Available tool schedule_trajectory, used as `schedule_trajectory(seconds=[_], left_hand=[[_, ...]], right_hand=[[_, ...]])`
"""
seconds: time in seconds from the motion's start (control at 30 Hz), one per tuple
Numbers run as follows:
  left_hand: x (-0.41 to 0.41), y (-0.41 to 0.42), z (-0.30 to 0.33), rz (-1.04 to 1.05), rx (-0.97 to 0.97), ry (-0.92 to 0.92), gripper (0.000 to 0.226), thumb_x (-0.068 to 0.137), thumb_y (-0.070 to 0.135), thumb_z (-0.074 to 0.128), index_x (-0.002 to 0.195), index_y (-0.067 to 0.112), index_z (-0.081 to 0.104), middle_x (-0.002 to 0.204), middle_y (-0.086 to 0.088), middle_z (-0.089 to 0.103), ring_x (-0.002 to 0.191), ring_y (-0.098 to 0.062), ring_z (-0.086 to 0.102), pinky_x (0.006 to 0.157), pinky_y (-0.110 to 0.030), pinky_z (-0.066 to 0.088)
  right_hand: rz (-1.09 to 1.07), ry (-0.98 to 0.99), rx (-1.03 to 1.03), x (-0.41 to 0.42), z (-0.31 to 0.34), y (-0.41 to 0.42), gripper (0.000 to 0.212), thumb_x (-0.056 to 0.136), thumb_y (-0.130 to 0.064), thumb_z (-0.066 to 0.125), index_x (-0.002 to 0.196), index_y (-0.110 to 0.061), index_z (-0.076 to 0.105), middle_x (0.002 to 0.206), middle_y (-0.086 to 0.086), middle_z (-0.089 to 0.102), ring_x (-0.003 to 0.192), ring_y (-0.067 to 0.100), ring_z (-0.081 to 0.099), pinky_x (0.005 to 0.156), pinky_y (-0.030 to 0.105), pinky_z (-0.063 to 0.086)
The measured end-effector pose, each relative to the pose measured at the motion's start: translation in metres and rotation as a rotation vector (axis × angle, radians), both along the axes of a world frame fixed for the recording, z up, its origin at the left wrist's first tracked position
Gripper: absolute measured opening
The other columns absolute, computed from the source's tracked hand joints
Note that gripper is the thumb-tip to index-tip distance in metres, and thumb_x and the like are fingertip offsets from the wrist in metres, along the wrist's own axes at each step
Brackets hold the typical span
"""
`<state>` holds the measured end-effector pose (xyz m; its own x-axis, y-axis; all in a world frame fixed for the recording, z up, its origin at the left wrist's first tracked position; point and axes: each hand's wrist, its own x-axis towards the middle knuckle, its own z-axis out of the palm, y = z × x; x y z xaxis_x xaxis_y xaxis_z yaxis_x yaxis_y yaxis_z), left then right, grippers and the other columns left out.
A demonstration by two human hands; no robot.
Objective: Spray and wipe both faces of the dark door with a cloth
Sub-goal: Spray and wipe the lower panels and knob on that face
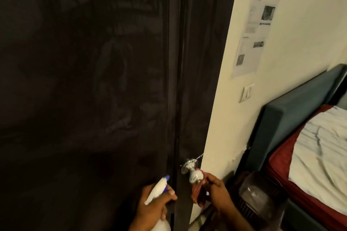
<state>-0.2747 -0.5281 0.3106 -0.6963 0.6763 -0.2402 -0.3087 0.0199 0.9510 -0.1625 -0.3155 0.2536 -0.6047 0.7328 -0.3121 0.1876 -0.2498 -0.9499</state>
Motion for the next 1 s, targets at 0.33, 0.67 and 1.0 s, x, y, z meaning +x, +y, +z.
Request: schedule_trajectory(seconds=[0.33,0.67,1.0], left_hand=[[0.034,-0.029,0.013,0.157,-0.147,0.130,0.010,0.093,0.004,0.076,0.100,-0.002,0.073,0.090,-0.020,0.078,0.040,-0.018,0.045,0.043,-0.026,0.038],[0.165,-0.053,0.003,0.062,-0.256,0.074,0.045,0.083,0.020,0.089,0.116,0.000,0.066,0.093,-0.019,0.079,0.045,-0.018,0.050,0.042,-0.026,0.040],[0.195,-0.101,0.017,0.127,-0.295,0.124,0.033,0.067,0.026,0.079,0.096,0.009,0.077,0.070,-0.020,0.068,0.039,-0.017,0.051,0.040,-0.024,0.035]], right_hand=[[-0.122,-0.026,-0.429,0.103,-0.067,-0.050,0.033,0.100,0.007,0.062,0.133,0.005,0.067,0.102,0.022,0.079,0.095,0.042,0.071,0.081,0.050,0.058],[0.037,0.155,-0.679,0.184,-0.012,-0.090,0.048,0.096,-0.037,0.065,0.131,-0.004,0.069,0.129,0.027,0.070,0.120,0.049,0.063,0.090,0.058,0.058],[0.185,0.171,-0.522,0.166,0.063,-0.160,0.025,0.107,-0.024,0.060,0.127,-0.010,0.066,0.121,0.025,0.072,0.113,0.043,0.068,0.083,0.050,0.057]])
